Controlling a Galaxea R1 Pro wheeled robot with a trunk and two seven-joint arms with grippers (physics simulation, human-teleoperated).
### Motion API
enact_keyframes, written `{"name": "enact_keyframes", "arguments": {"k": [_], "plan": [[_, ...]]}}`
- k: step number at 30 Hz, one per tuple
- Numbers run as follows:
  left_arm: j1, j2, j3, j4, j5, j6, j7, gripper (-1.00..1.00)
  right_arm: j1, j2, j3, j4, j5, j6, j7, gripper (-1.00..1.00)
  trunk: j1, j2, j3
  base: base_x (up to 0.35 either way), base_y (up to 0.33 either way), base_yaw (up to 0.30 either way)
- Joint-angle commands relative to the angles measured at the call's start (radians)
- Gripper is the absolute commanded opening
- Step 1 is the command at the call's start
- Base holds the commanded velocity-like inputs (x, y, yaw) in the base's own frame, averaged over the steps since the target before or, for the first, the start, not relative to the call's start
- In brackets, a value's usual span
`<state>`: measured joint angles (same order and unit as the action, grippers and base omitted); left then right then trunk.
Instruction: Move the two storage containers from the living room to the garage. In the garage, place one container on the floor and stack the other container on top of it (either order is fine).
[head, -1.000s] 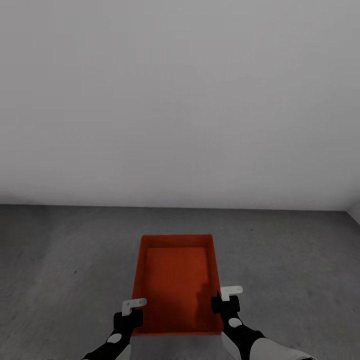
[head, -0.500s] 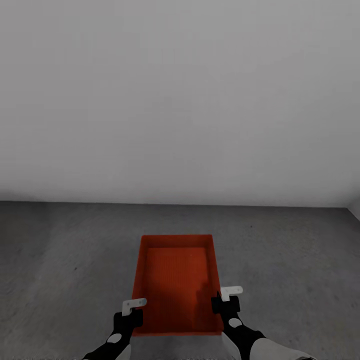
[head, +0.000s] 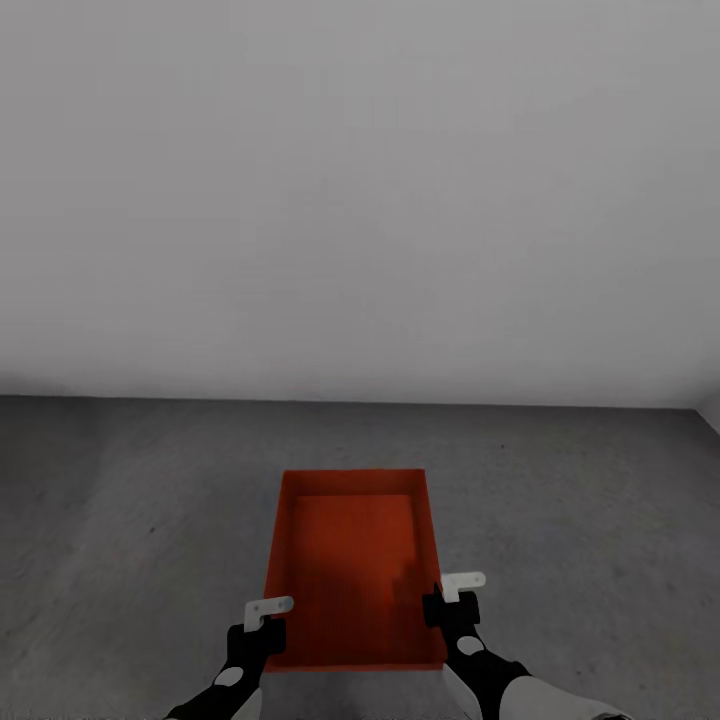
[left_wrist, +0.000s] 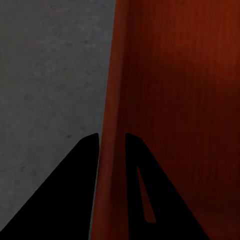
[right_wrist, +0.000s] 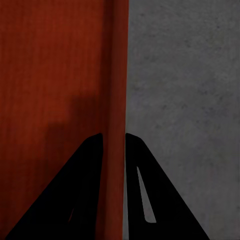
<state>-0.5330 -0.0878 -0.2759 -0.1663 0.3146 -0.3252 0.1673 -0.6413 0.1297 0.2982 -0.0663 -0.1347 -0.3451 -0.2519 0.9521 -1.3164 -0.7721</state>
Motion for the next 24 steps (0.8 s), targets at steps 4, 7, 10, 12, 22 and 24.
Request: {"name": "enact_keyframes", "arguments": {"k": [4, 7, 10, 12, 22, 24], "plan": [[-0.001, 0.000, 0.009, -0.001, 0.003, -0.038, 0.028, -1.00, -0.001, 0.001, -0.048, 0.003, -0.011, 0.001, 0.031, -1.00, 0.000, 0.000, -0.007, 0.000, 0.000, 0.000], [-0.001, 0.000, 0.009, -0.001, 0.000, -0.038, 0.028, -1.00, -0.001, 0.001, -0.048, 0.003, -0.011, 0.001, 0.031, -1.00, 0.000, 0.000, -0.012, 0.000, 0.000, 0.000], [-0.001, 0.000, 0.009, -0.001, -0.001, -0.038, 0.026, -1.00, -0.001, 0.001, -0.048, 0.003, -0.011, 0.001, 0.031, -1.00, 0.000, 0.000, -0.017, 0.000, 0.000, 0.000], [-0.001, 0.000, 0.009, -0.001, -0.002, -0.038, 0.026, -1.00, 0.000, 0.001, -0.048, 0.003, -0.011, 0.001, 0.031, -1.00, 0.000, 0.000, -0.020, 0.000, 0.000, 0.000], [-0.001, 0.000, 0.009, -0.001, -0.002, -0.038, 0.026, -1.00, -0.001, -0.001, -0.049, 0.003, -0.012, 0.001, 0.033, -1.00, 0.000, 0.000, -0.034, 0.000, 0.000, 0.000], [-0.001, 0.000, 0.009, -0.001, -0.002, -0.038, 0.026, -1.00, 0.000, -0.001, -0.049, 0.003, -0.012, 0.001, 0.032, -1.00, 0.000, 0.000, -0.035, 0.000, 0.000, 0.000]]}}
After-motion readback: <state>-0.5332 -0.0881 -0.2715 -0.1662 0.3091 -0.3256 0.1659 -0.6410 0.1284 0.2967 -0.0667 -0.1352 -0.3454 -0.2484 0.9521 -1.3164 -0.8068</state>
